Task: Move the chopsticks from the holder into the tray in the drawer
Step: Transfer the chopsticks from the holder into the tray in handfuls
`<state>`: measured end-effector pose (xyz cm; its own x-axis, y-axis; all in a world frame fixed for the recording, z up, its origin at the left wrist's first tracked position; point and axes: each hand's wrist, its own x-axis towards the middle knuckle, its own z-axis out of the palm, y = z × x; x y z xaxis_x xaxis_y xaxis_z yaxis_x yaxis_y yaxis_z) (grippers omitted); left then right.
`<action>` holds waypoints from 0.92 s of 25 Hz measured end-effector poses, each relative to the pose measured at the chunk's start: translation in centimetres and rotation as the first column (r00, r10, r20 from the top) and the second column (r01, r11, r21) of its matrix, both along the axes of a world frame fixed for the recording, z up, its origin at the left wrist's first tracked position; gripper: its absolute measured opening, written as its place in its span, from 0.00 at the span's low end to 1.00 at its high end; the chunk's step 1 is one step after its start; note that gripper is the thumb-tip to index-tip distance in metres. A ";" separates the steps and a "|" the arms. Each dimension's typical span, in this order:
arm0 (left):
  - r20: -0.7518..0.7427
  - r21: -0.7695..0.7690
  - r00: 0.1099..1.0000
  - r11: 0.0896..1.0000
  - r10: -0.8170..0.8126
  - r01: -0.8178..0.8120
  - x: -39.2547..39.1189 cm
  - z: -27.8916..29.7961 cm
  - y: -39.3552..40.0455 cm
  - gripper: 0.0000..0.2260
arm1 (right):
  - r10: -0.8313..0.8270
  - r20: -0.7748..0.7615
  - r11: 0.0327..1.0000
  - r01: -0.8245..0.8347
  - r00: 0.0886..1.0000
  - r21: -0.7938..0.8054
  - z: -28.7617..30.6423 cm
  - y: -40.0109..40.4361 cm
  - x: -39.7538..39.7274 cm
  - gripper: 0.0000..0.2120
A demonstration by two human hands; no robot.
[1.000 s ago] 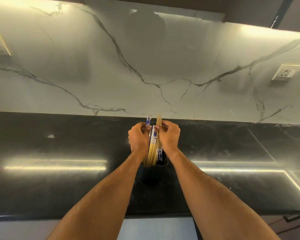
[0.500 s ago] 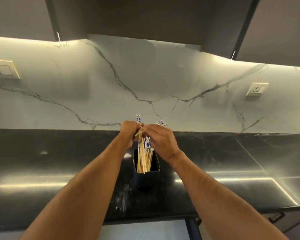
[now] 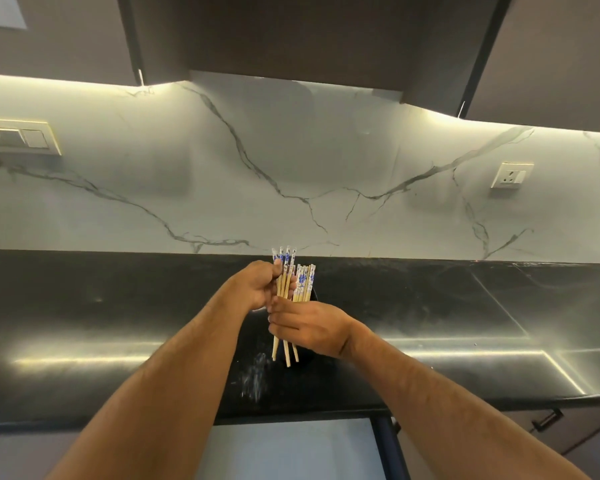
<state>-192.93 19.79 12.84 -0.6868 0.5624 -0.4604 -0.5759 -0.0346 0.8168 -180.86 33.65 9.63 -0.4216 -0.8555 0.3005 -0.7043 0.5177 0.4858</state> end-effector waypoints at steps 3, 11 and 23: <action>-0.039 0.032 0.998 0.998 -0.058 0.060 1.1 -0.3 -0.2 0.11 | -0.009 0.041 0.998 0.006 0.999 0.058 -0.8 0.2 0.4 0.14; -0.436 -0.180 0.864 0.965 -0.250 0.189 4.3 -1.7 -0.6 0.08 | -0.288 0.312 0.469 0.417 0.905 -0.778 2.1 1.1 0.8 0.16; -0.462 -0.343 0.693 0.832 -0.554 0.436 7.3 -3.2 0.5 0.05 | -0.046 0.910 0.175 0.900 0.413 -0.400 2.6 0.6 -1.1 0.31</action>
<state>-185.66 20.25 9.65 -0.4950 0.8314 -0.2525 0.0547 0.3198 0.9459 -181.96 34.25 12.22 -0.9863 0.1647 -0.0075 0.1063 0.6007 -0.7924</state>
